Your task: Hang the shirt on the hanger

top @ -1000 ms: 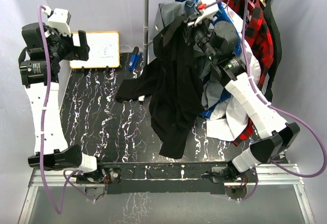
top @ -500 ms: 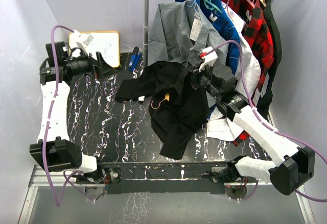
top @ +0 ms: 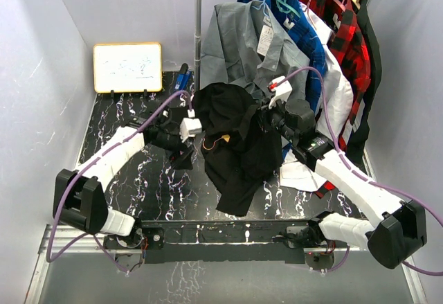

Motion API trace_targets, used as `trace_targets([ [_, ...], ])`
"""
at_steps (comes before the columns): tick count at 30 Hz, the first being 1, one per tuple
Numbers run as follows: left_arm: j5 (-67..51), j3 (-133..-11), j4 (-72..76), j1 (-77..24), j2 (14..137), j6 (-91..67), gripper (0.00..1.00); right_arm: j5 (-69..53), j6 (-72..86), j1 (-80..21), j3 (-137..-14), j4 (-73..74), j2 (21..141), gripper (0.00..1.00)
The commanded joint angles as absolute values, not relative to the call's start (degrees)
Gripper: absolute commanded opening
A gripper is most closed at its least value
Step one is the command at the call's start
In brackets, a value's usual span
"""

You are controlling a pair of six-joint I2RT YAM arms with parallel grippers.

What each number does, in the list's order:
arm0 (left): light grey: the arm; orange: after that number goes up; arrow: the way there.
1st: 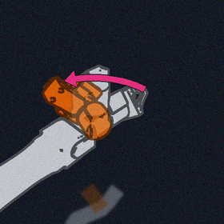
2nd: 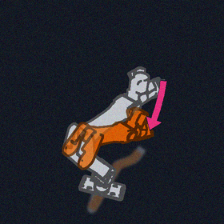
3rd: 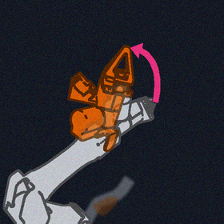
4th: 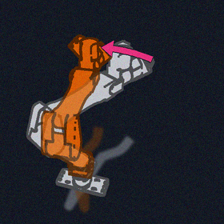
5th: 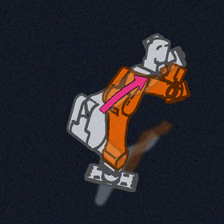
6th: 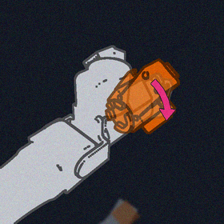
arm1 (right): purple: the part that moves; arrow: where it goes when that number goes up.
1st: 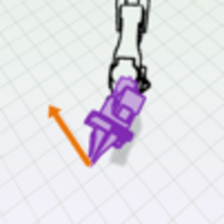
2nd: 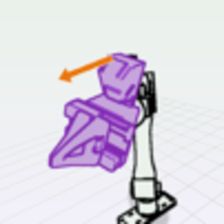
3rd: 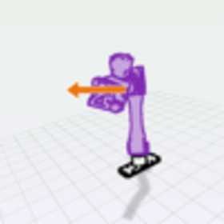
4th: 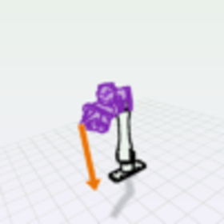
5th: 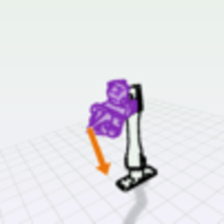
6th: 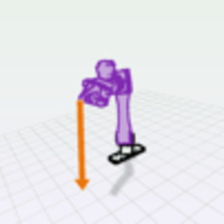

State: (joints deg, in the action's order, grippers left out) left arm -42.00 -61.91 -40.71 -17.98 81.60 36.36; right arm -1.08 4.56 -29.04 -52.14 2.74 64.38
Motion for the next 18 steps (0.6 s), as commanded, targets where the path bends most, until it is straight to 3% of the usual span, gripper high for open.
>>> trace_targets([
  [1, -36.76, -60.26, -35.47, -20.46, 77.79, 53.97, 0.73, -1.21, 5.13, -29.08, -51.45, -1.32, 62.14, 0.0],
  [6, -37.71, -61.82, -32.41, -22.51, 82.45, 60.27, 0.56, -0.89, 5.53, -29.03, -50.53, -1.32, 61.08, 0.0],
  [14, -36.15, -61.56, -31.76, -24.96, 88.65, 82.02, 0.54, -0.69, 6.07, -29.05, -48.88, -1.67, 59.68, 0.0],
  [18, -40.9, -62.81, -35.02, -24.96, 90.54, 92.22, 0.61, -0.66, 6.23, -29.01, -48.54, -1.81, 59.17, 0.0],
])
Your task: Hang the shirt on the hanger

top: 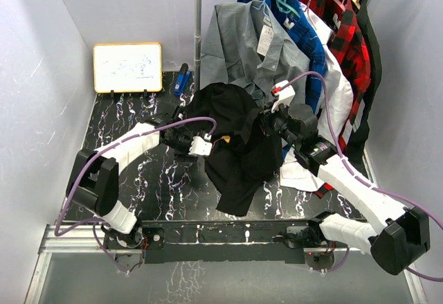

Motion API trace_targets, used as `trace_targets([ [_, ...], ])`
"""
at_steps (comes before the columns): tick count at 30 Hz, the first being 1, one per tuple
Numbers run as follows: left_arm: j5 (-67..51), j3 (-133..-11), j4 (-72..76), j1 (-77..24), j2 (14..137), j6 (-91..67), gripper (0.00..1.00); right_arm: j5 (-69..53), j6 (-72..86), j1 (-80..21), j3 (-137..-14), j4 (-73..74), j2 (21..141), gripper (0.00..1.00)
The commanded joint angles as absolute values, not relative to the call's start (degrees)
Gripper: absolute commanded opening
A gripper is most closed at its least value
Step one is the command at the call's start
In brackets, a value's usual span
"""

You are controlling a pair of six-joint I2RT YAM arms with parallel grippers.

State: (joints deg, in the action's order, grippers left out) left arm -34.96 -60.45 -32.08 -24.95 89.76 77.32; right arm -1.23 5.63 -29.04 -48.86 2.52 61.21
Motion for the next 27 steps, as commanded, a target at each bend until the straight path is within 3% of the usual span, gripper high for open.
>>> trace_targets([
  [1, -41.97, -63.04, -35.5, -24.97, 91.03, 94.75, 0.62, -0.6, 6.32, -28.95, -48.4, -1.91, 59.08, 0.0],
  [4, -43.55, -66.19, -38.32, -24.96, 94.89, 96.98, 0.61, -0.54, 6.67, -29.05, -47.89, -2.42, 58.55, 0.0],
  [10, -46.17, -79.48, -51.13, -25.16, 105.34, 99.72, 0.44, -0.71, 6.85, -28.99, -47.2, -2.98, 57.96, 0.0],
  [18, -44.44, -86.08, -57.24, -25.97, 112.59, 102.33, 0.43, -1.27, 6.8, -29.0, -46.59, -4.01, 58.3, 0.0],
  [27, -43.08, -85.52, -51.92, -27.67, 114.84, 98.29, 0.44, -1.55, 6.55, -28.92, -46.08, -4.31, 57.94, 0.0],
])
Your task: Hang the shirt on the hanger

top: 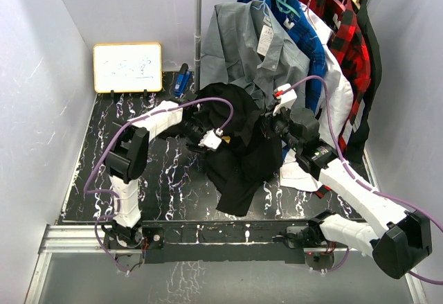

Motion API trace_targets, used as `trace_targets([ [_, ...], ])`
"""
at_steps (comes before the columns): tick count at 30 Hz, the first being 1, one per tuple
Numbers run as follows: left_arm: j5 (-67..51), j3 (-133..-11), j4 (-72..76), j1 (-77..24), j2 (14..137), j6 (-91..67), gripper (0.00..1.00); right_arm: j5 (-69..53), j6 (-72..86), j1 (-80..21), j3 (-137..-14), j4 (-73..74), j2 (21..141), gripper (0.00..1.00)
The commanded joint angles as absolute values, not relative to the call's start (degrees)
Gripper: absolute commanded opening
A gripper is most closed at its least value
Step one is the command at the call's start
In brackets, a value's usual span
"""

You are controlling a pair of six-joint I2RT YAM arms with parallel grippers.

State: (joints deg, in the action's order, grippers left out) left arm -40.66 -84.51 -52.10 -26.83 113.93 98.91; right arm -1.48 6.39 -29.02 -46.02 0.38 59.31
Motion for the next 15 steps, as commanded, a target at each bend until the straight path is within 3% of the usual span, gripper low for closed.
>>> trace_targets([
  [1, -43.19, -86.27, -52.2, -27.68, 115.52, 97.96, 0.44, -1.5, 6.51, -28.92, -46.01, -4.31, 57.82, 0.0],
  [12, -40.15, -89.23, -52.65, -27.64, 119.57, 96.31, 0.37, -1.6, 5.98, -28.74, -45.97, -4.22, 57.87, 0.0],
  [15, -39.24, -89.3, -52.58, -27.61, 119.64, 95.33, 0.42, -1.71, 6.06, -28.58, -45.97, -4.22, 57.9, 0.0],
])
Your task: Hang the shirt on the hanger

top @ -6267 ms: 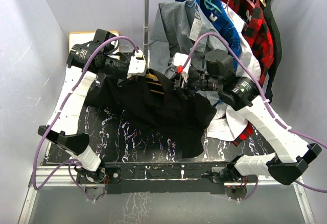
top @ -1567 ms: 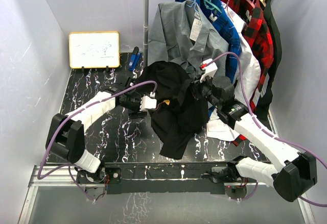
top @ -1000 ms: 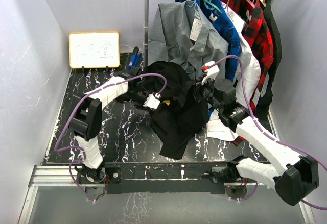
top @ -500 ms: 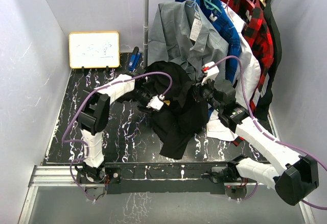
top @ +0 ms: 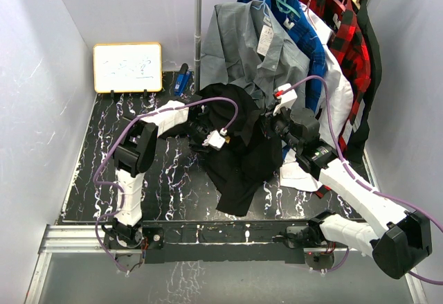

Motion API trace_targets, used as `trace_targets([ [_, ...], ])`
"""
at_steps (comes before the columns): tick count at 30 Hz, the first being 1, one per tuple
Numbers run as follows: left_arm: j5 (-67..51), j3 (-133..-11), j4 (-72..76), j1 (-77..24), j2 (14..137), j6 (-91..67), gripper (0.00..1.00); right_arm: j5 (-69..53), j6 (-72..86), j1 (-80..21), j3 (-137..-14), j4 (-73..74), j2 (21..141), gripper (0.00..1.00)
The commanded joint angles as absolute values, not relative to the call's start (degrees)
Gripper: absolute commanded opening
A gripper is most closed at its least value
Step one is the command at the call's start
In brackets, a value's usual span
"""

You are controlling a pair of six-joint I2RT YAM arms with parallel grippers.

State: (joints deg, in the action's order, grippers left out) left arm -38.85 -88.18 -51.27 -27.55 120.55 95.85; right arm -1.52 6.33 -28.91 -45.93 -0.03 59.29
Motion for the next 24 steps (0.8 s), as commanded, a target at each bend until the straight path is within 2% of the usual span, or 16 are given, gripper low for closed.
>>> trace_targets([
  [1, -38.84, -89.19, -52.37, -27.6, 119.48, 95.05, 0.45, -1.76, 6.06, -28.6, -45.97, -4.11, 57.9, 0.0],
  [5, -37.57, -88.5, -51.43, -27.34, 118.87, 94.13, 0.49, -1.76, 6.28, -28.65, -45.97, -4.13, 57.9, 0.0],
  [8, -36.45, -88.59, -51.59, -27.25, 119.4, 93.84, 0.43, -1.76, 6.48, -28.62, -46.08, -4.11, 57.92, 0.0],
  [13, -35.23, -89.46, -52.0, -27.2, 120.93, 92.64, 0.22, -1.76, 6.59, -28.57, -46.38, -4.05, 57.76, 0.0],
  [15, -34.53, -90.62, -52.62, -27.38, 121.79, 91.54, 0.0, -1.64, 6.59, -28.54, -46.48, -3.85, 57.8, 0.0],
  [24, -34.73, -98.1, -61.04, -27.51, 116.27, 89.61, 0.0, -2.88, 6.51, -28.56, -46.37, -2.41, 57.89, 0.0],
])
